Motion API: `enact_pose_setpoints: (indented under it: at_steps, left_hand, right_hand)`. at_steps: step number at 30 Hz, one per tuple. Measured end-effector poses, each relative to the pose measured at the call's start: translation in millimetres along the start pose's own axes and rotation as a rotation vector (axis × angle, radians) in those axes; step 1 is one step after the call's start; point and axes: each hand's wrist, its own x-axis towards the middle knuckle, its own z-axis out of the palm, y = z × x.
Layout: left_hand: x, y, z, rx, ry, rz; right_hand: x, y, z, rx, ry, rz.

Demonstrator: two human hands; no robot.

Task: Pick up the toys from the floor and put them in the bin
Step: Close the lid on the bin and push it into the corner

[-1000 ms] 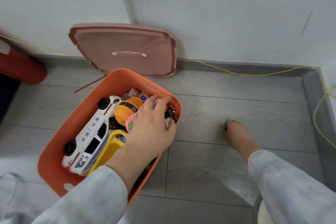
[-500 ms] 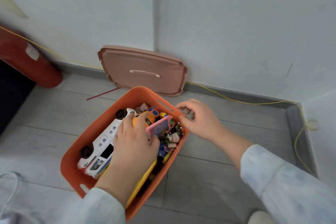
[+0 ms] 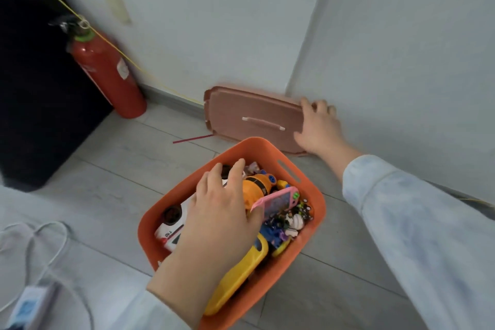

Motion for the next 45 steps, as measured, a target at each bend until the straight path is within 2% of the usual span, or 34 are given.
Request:
enact_pose_setpoints:
  at_steps: [3,5,7,12,16,19,23,27,29,31,35,41,45]
  left_hand:
    - [0.2,-3.7,-4.3,0.011,0.024,0.003]
    - [-0.3,-3.8,-4.8,0.024,0.031,-0.002]
    - [-1.0,-2.3,-7.5,0.015,0.034,0.001]
    - [-0.5,-9.5,-17.9,-0.065,0.12,0.004]
    - [-2.2,-18.4,-30.2,-0.113,0.234,-0.055]
    - [-7.2,-18.6,-39.8,-0.118,0.263,-0.11]
    - [-18.2,-15.1,-44.1,0.002,0.117,-0.141]
    - [-35.1,-11.5,-39.4,0.1,-0.245,-0.189]
    - [-39.5,-10.9,-34.1,0.141,-0.397,-0.213]
    - [-41.3,-7.4,-28.5,0.186,-0.451,-0.221]
    - [-40.5,2.0,-19.5,0.234,-0.414,-0.203]
    - [-39.7,-14.2,7.2,0.279,-0.31,-0.286]
    - [-43.2,-22.1,27.6,0.277,-0.244,-0.282]
  right_hand:
    - [-2.8,5.0,2.7,-0.107,-0.017,0.056]
    - [-10.0,8.7,11.1,-0.052,-0.102,0.014]
    - [-19.7,7.7,15.0,0.059,-0.105,-0.057]
    - [-39.6,-0.5,-0.6,0.021,0.164,-0.254]
    - [-62.8,4.5,-15.5,0.074,0.291,-0.38]
    - [-83.6,7.8,-20.8,0.161,0.318,-0.443]
    - [-112.2,18.4,-11.6,0.267,0.315,-0.561]
    - [-136.7,32.3,-2.6,0.269,0.364,-0.811]
    - [-144.7,41.8,3.6,0.239,0.33,-0.926]
    - [-149.5,58.3,12.6,0.187,0.233,-1.004]
    - [-150.3,83.8,20.5,0.052,0.033,-0.927]
    - [-136.9,56.1,11.6,0.108,0.086,-0.715]
    - [-124.5,10.5,12.0,0.012,-0.189,-0.49]
